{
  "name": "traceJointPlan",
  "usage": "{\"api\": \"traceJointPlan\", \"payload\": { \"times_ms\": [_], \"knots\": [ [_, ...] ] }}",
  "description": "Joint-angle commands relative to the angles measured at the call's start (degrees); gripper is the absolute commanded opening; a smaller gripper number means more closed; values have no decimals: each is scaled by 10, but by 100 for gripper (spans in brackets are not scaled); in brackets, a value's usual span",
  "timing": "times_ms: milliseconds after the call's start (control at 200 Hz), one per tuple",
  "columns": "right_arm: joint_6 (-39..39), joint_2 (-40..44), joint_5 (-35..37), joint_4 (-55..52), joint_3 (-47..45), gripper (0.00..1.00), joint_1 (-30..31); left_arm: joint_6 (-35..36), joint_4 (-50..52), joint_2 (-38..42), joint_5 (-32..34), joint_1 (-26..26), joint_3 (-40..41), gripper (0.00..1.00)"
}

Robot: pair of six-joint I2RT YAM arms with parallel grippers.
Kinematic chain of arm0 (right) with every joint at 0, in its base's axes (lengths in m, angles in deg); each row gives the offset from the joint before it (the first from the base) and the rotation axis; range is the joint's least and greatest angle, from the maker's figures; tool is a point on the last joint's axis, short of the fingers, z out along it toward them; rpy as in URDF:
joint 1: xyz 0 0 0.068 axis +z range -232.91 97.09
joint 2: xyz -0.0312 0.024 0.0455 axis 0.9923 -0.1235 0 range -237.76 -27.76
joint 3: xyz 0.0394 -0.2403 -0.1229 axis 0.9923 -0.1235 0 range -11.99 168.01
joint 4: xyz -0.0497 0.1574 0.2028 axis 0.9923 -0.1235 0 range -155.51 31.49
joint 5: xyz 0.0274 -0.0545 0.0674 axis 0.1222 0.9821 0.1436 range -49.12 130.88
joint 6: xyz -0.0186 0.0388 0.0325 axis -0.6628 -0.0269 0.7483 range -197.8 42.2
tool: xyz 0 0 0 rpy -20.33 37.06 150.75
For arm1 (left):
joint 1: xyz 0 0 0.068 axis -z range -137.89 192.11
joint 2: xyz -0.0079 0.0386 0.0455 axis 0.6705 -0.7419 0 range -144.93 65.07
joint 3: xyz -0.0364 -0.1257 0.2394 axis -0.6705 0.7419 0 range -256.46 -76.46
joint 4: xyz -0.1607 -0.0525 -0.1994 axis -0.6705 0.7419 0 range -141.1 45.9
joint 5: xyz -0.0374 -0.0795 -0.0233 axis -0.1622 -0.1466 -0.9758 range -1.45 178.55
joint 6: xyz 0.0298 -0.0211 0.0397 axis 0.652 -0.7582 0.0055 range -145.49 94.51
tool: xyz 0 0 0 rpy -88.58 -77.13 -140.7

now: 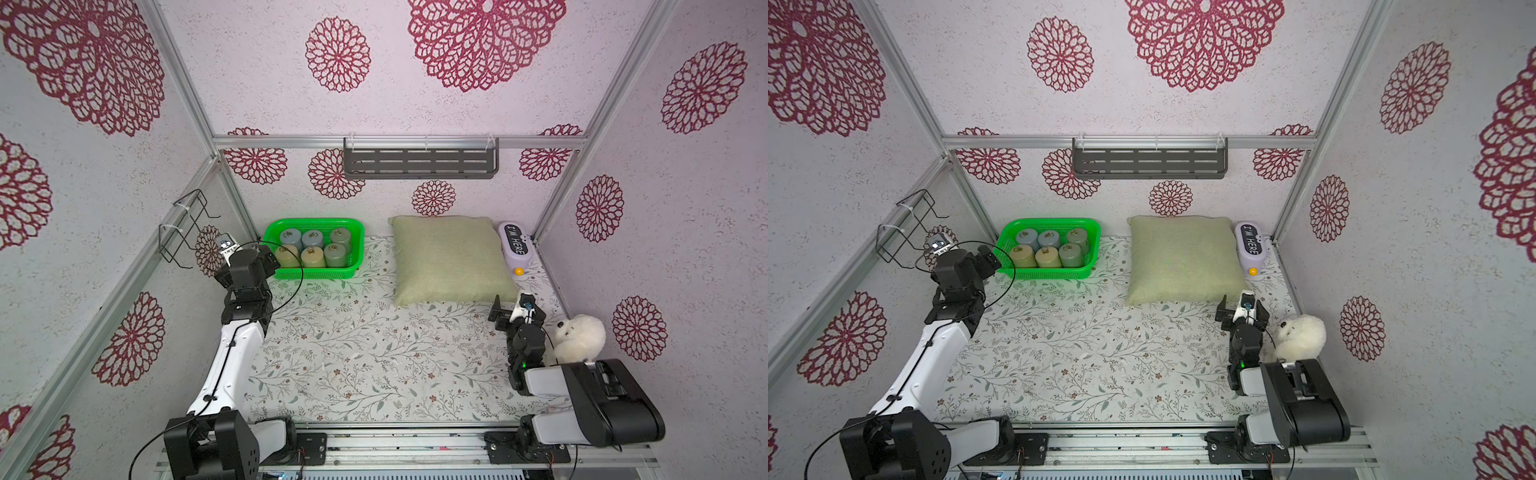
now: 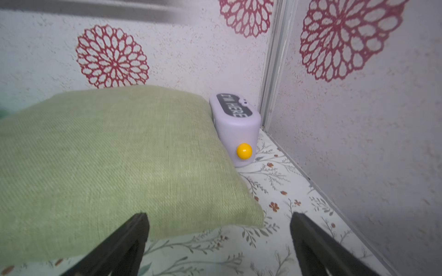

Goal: Take the tea canister out of the basket
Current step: Move the basket to the center of the board.

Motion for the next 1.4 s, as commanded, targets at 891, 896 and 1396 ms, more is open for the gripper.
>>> {"api": "traceJointPlan", "payload": {
  "times_ms": [891, 896, 1396],
  "knots": [
    [214, 82, -225, -578, 290, 99, 15, -25, 280, -382, -157, 160, -376, 97],
    [213, 81, -224, -578, 291, 99, 16, -25, 282, -385, -157, 161, -379, 96],
    [210, 42, -219, -579, 304, 99, 74, -18, 365, -592, -148, 227, -579, 80]
  ]
}}
